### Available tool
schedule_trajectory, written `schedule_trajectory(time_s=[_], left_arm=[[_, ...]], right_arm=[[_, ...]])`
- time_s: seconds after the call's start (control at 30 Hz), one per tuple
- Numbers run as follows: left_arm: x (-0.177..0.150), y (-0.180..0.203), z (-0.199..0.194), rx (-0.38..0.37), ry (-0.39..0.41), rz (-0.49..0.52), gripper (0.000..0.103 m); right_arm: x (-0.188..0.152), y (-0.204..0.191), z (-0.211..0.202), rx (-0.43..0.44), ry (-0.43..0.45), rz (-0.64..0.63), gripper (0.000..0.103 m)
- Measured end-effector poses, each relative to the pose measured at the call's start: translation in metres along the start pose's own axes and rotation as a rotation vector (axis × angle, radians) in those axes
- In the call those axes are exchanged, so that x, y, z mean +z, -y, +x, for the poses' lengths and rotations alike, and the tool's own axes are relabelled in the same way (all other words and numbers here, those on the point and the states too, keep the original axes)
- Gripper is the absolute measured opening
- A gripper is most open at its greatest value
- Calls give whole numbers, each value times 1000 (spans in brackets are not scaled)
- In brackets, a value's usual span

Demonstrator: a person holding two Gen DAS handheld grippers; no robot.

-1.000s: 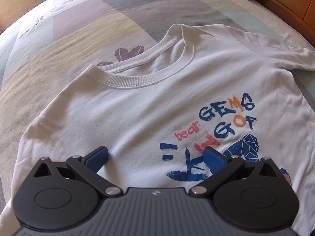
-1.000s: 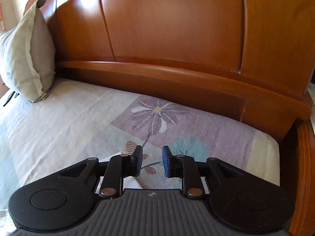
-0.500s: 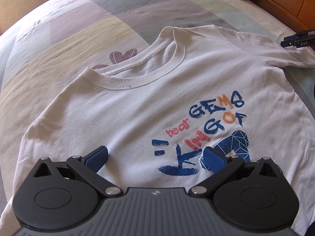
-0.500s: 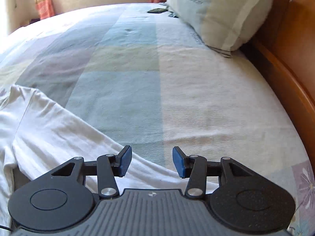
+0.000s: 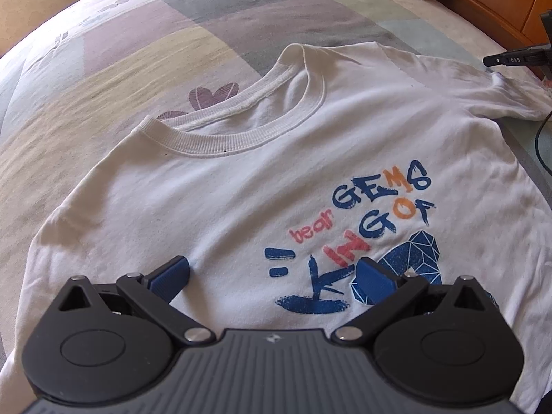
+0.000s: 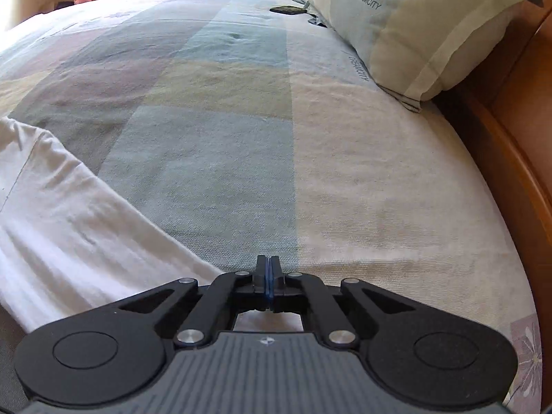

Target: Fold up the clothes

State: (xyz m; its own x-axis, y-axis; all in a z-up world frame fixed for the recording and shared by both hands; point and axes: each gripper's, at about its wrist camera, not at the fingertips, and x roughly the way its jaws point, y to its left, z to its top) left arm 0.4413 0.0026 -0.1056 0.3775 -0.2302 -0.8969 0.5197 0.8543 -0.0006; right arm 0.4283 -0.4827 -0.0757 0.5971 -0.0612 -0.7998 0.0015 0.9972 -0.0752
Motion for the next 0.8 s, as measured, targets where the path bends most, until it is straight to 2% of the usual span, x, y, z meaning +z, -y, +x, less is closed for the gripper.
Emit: schedule_trajectory(time_s=[0.13, 0.2, 0.27, 0.3, 0.4, 0.43, 0.5, 0.6, 0.7, 0.77, 0.8], left_arm=[[-1, 0, 2, -5, 2, 0, 102], [0, 0, 2, -6, 4, 3, 102], [0, 0, 2, -6, 6, 5, 102], [0, 0, 2, -7, 7, 5, 102], [-1, 0, 2, -8, 9, -1, 102], [-1, 0, 2, -9, 9, -3, 102], [-2, 0, 2, -11, 10, -8, 102], [-2, 1, 3, -10, 13, -12, 102], [-3, 0, 2, -16, 19, -17, 102], [-4, -2, 2, -22, 22, -20, 102], [-4, -2, 2, -25, 22, -18, 102]], right_arm=[[8, 5, -7, -32, 37, 82, 8], [5, 0, -18, 19, 30, 125, 13], [0, -10, -23, 71, 5, 156, 21], [-1, -18, -19, 85, -20, 159, 29], [-6, -43, -6, 127, -93, 167, 41], [-5, -52, 1, 114, -113, 152, 45], [1, -69, 10, 65, -94, 94, 53], [18, -71, 24, 19, -73, 96, 60], [33, -63, 25, 8, -65, 204, 59], [36, -72, 10, 53, -51, 235, 60], [37, -77, 1, 81, -44, 248, 64]])
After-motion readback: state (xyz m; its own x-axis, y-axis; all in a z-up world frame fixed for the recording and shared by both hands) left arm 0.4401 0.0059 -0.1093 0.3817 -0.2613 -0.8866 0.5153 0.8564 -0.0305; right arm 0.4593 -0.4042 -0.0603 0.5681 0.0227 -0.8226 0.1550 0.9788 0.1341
